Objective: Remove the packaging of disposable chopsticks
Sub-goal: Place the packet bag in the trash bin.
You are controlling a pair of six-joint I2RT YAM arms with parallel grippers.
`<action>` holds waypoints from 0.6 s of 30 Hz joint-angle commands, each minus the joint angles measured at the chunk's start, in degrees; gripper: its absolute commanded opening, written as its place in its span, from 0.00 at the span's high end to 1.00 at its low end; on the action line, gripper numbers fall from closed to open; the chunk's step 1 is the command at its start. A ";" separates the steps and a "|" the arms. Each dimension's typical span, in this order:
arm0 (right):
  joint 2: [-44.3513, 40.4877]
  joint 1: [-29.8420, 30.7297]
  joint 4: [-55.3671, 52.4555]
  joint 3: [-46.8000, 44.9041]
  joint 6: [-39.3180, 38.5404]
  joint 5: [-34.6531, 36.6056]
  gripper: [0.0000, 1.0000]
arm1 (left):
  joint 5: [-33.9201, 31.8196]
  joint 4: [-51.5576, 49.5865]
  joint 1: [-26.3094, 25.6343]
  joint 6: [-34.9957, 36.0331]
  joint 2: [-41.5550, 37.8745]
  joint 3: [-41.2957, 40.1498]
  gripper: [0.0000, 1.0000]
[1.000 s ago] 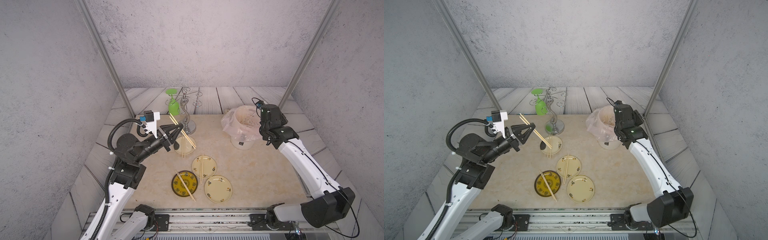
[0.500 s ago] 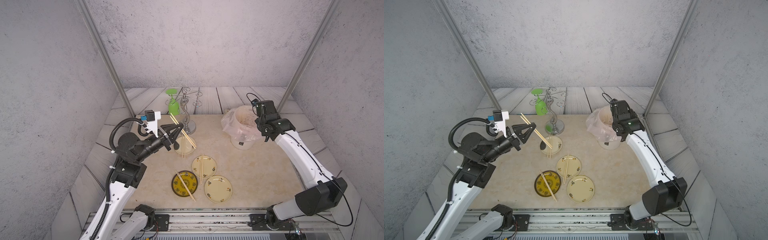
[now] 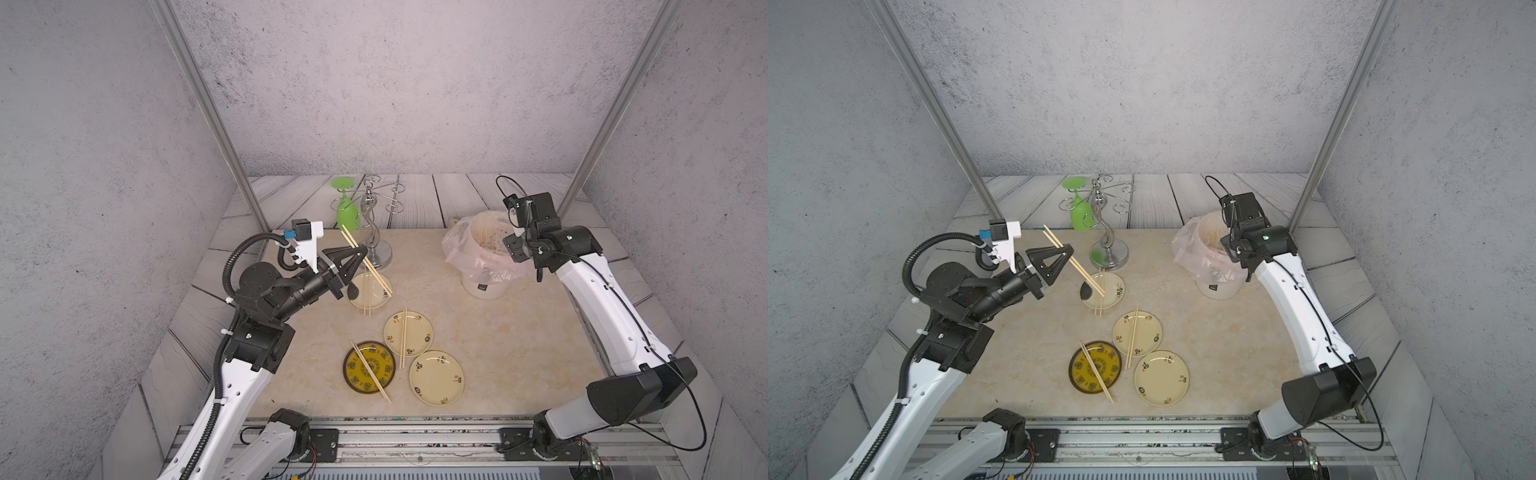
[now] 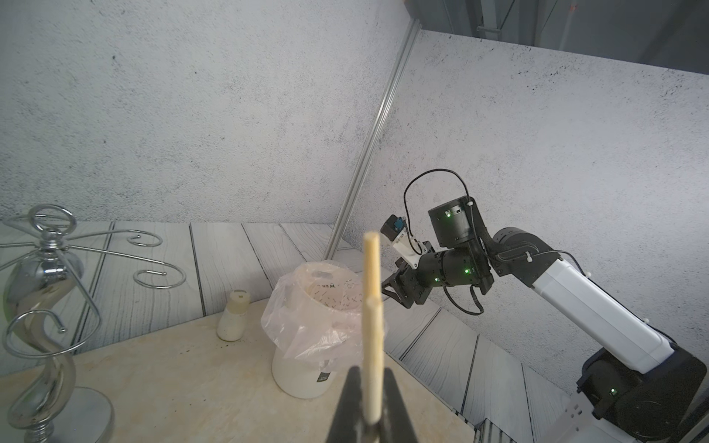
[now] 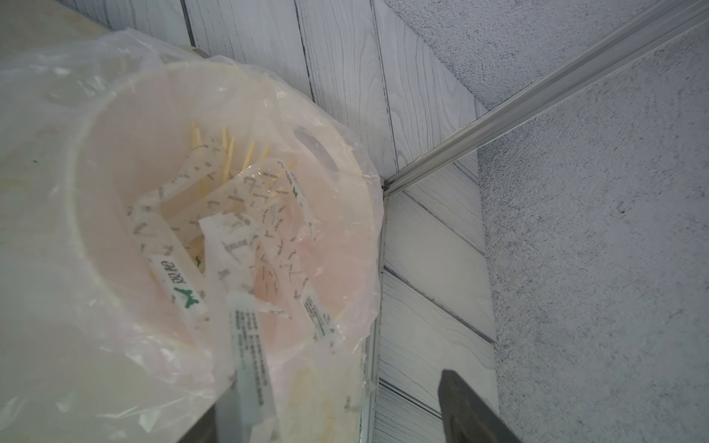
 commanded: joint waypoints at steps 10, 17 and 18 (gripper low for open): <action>20.91 -3.65 -7.72 20.45 9.12 -8.73 0.23 | -1.19 -0.47 0.55 1.09 -0.05 1.53 1.00; 16.95 -3.74 -7.66 20.29 12.77 -14.27 0.13 | -1.65 -1.31 0.64 1.09 0.78 1.82 1.00; 15.98 -3.74 -7.66 19.23 13.45 -15.14 0.12 | -1.78 -1.58 0.64 1.14 0.78 1.88 1.00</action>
